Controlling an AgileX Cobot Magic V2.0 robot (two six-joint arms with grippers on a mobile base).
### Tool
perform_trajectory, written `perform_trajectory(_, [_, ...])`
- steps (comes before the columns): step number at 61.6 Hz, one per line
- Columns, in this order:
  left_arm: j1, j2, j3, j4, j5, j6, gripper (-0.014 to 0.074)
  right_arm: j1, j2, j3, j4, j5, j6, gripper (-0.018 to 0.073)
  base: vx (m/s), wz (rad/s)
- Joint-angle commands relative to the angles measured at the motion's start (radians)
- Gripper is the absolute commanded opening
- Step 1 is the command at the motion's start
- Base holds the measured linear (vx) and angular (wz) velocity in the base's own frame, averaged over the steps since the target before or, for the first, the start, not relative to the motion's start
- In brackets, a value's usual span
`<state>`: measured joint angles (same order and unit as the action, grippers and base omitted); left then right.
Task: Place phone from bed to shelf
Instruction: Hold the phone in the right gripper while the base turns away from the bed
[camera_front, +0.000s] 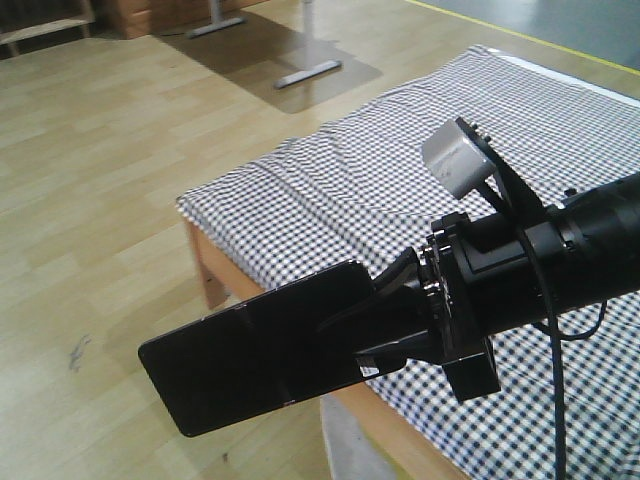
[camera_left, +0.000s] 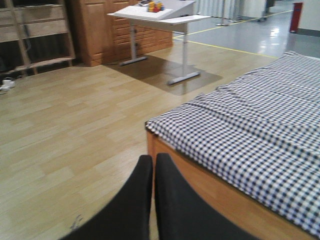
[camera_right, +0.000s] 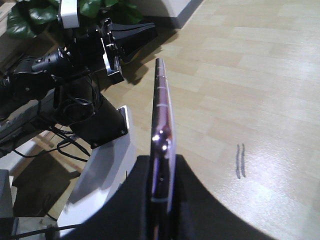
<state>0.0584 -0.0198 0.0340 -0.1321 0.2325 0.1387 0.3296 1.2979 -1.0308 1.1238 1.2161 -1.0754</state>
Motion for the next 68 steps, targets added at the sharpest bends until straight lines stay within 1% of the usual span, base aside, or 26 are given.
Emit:
perform_trajectory(1, [-0.004,-0.005,0.002,-0.006,-0.074,-0.004,0.0001,0.001,-0.03,-0.027,0.09,0.075,-0.004,-0.0001,-0.11,0.44])
perform_trajectory(30, [-0.004,-0.005,0.002,-0.006,-0.074,-0.004,0.0001,0.001,-0.03,-0.027,0.09,0.075,-0.004,-0.0001,-0.12,0.47])
perform_trajectory(68, [-0.004,-0.005,0.002,-0.006,-0.074,-0.004,0.0001,0.001,-0.03,-0.027,0.09,0.075,-0.004,-0.0001,-0.14,0.54])
